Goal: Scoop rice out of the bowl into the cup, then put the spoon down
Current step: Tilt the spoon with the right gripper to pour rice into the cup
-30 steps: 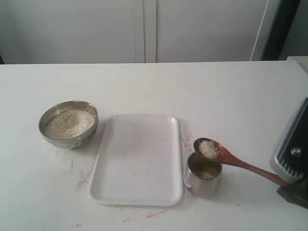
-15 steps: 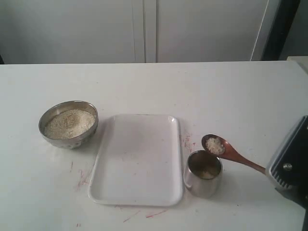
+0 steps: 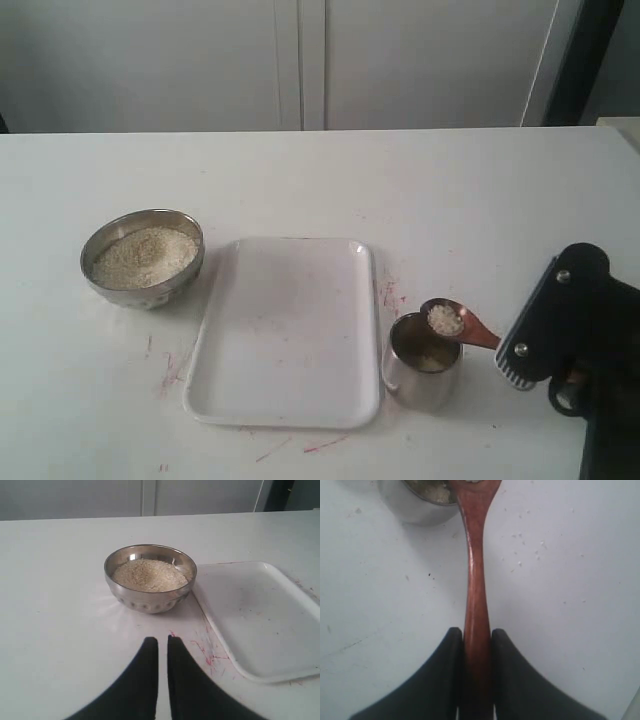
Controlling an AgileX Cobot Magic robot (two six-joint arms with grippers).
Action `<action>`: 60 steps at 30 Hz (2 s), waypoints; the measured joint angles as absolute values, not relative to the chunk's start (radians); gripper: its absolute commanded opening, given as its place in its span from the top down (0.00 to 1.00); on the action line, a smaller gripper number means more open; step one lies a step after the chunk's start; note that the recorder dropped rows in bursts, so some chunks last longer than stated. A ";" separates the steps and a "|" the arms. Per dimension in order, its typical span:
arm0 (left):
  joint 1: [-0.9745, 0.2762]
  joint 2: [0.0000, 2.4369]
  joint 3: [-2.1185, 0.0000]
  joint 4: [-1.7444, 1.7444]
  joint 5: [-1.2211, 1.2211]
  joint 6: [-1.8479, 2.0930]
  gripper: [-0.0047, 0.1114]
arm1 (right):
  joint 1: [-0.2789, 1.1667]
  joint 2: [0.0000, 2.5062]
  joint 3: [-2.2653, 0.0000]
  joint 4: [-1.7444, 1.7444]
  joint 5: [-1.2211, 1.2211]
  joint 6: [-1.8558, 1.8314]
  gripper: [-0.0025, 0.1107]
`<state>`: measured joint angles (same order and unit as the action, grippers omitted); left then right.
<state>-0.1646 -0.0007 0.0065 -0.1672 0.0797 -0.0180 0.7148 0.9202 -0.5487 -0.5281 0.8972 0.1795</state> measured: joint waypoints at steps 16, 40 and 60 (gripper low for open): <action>-0.165 -0.001 0.006 -0.167 0.080 -0.018 0.84 | 0.715 0.938 -0.549 -0.588 0.903 0.146 0.98; -0.165 -0.001 0.006 -0.167 0.080 -0.018 0.84 | 0.715 0.938 -0.549 -0.746 0.873 -0.148 0.98; -0.165 -0.001 0.006 -0.167 0.080 -0.018 0.84 | 0.715 0.938 -0.549 -0.851 0.871 -0.269 0.98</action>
<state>-0.1646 -0.0007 0.0065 -0.1672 0.0797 -0.0180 0.7148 0.9383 -0.5487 -0.8512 0.8712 -0.2685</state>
